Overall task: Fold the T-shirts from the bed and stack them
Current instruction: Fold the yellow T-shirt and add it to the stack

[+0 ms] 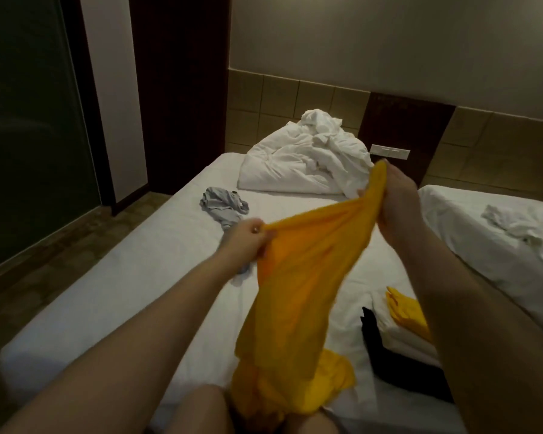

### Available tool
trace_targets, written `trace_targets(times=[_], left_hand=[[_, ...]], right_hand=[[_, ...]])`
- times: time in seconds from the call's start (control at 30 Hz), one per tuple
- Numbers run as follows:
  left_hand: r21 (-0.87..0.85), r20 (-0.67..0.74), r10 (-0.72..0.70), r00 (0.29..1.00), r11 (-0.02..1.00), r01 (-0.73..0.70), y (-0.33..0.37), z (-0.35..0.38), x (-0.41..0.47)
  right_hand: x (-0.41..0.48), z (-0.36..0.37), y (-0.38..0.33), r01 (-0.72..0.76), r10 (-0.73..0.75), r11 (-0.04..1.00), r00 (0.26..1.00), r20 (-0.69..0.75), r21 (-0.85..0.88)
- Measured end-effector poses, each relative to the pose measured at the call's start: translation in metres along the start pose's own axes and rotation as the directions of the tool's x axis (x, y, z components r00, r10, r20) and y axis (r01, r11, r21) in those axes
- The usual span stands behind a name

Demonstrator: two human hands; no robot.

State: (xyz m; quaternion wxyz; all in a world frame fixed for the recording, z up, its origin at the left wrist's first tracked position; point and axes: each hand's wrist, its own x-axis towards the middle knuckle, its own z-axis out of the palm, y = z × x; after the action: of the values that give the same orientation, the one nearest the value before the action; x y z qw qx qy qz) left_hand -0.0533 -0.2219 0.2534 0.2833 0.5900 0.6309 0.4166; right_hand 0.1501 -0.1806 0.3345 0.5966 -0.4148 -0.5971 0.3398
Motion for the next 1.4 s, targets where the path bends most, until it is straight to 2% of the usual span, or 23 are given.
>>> trace_targets(times=[0.07, 0.13, 0.17, 0.23, 0.27, 0.33, 0.37, 0.43, 0.47, 0.53, 0.6, 0.67, 0.7, 0.77, 0.83, 0.9, 0.97, 1.03, 1.07, 1.13, 1.23, 1.3, 1.4], left_hand=[[0.038, -0.155, 0.131, 0.979, 0.991, -0.127, 0.019, -0.017, 0.008], [0.112, -0.219, 0.286, 0.933, 0.957, -0.267, 0.049, -0.031, 0.013], [0.156, -0.233, 0.352, 0.907, 0.934, -0.322, 0.064, -0.034, 0.016], [0.258, -0.21, 0.459, 0.863, 0.878, -0.404, 0.091, -0.036, 0.019], [0.302, -0.186, 0.495, 0.849, 0.851, -0.43, 0.102, -0.035, 0.019], [0.378, -0.148, 0.538, 0.83, 0.806, -0.456, 0.117, -0.028, 0.018], [0.395, -0.138, 0.549, 0.824, 0.794, -0.462, 0.119, -0.025, 0.018], [0.293, -0.134, 0.532, 0.836, 0.827, -0.479, 0.114, -0.022, 0.015], [0.168, -0.134, 0.506, 0.852, 0.859, -0.484, 0.107, -0.021, 0.014], [-0.087, -0.072, 0.419, 0.905, 0.901, -0.424, 0.084, -0.022, 0.01], [-0.205, 0.153, 0.284, 0.947, 0.946, -0.25, 0.058, -0.016, 0.004], [-0.174, 0.39, 0.177, 0.904, 0.978, -0.116, 0.03, -0.002, -0.004], [-0.14, 0.446, 0.134, 0.885, 0.987, -0.079, 0.014, 0.007, -0.008], [-0.121, 0.47, 0.084, 0.878, 0.992, -0.03, -0.017, 0.023, -0.015], [-0.128, 0.45, 0.048, 0.891, 0.992, 0.011, -0.041, 0.036, -0.022], [-0.162, 0.361, 0.038, 0.932, 0.986, 0.023, -0.05, 0.041, -0.027], [-0.235, 0.228, 0.043, 0.973, 0.972, 0.012, -0.044, 0.037, -0.026], [-0.238, 0.126, 0.124, 0.984, 0.967, -0.091, -0.025, 0.026, -0.022], [-0.208, 0.104, 0.184, 0.977, 0.965, -0.16, -0.014, 0.02, -0.019], [-0.13, 0.119, 0.294, 0.948, 0.952, -0.279, 0.009, 0.011, -0.016], [-0.04, 0.218, 0.374, 0.901, 0.926, -0.375, 0.039, 0.004, -0.013], [-0.009, 0.221, 0.35, 0.91, 0.934, -0.357, 0.049, -0.002, -0.011], [-0.102, 0.139, 0.28, 0.95, 0.958, -0.267, 0.048, -0.014, -0.011]], right_hand=[[-0.001, -0.02, 0.015, -0.067, 0.075, 0.992, 0.995, 0.064, -0.108], [-0.005, -0.027, 0.023, -0.064, 0.115, 0.948, 0.982, 0.149, -0.312], [-0.008, -0.025, 0.021, -0.048, 0.113, 0.935, 0.979, 0.168, -0.351], [-0.013, -0.015, 0.008, 0.004, 0.073, 0.955, 0.966, 0.247, -0.298], [-0.014, -0.006, -0.001, 0.028, 0.06, 0.966, 0.942, 0.33, -0.257], [-0.018, 0.013, -0.02, 0.09, 0.085, 0.944, 0.865, 0.495, -0.319], [-0.02, 0.023, -0.026, 0.143, 0.093, 0.909, 0.846, 0.525, -0.391], [-0.02, 0.034, -0.031, 0.19, 0.058, 0.855, 0.889, 0.453, -0.482], [-0.02, 0.034, -0.029, 0.167, 0.038, 0.88, 0.908, 0.417, -0.444], [-0.021, 0.029, -0.023, 0.029, 0.062, 0.973, 0.924, 0.379, -0.23], [-0.023, 0.022, -0.018, -0.128, 0.125, 0.992, 0.915, 0.383, -0.019], [-0.024, 0.014, -0.014, -0.231, 0.156, 0.961, 0.909, 0.386, 0.156], [-0.024, 0.009, -0.014, -0.266, 0.163, 0.931, 0.915, 0.368, 0.249], [-0.024, -0.009, -0.01, -0.299, 0.172, 0.86, 0.933, 0.317, 0.412], [-0.026, -0.03, -0.003, -0.3, 0.202, 0.831, 0.947, 0.248, 0.469], [-0.03, -0.047, 0.008, -0.297, 0.262, 0.886, 0.954, 0.143, 0.357], [-0.033, -0.062, 0.022, -0.267, 0.267, 0.964, 0.964, 0.011, 0.003], [-0.04, -0.063, 0.028, -0.146, 0.152, 0.927, 0.988, -0.008, -0.345], [-0.045, -0.058, 0.028, -0.049, 0.07, 0.901, 0.997, 0.033, -0.43], [-0.058, -0.035, 0.026, 0.121, -0.015, 0.863, 0.977, 0.215, -0.49], [-0.075, 0.008, 0.031, 0.258, 0.07, 0.798, 0.858, 0.509, -0.545], [-0.079, 0.027, 0.037, 0.258, 0.086, 0.795, 0.848, 0.522, -0.55], [-0.079, 0.042, 0.033, 0.223, 0.007, 0.851, 0.901, 0.434, -0.475]])
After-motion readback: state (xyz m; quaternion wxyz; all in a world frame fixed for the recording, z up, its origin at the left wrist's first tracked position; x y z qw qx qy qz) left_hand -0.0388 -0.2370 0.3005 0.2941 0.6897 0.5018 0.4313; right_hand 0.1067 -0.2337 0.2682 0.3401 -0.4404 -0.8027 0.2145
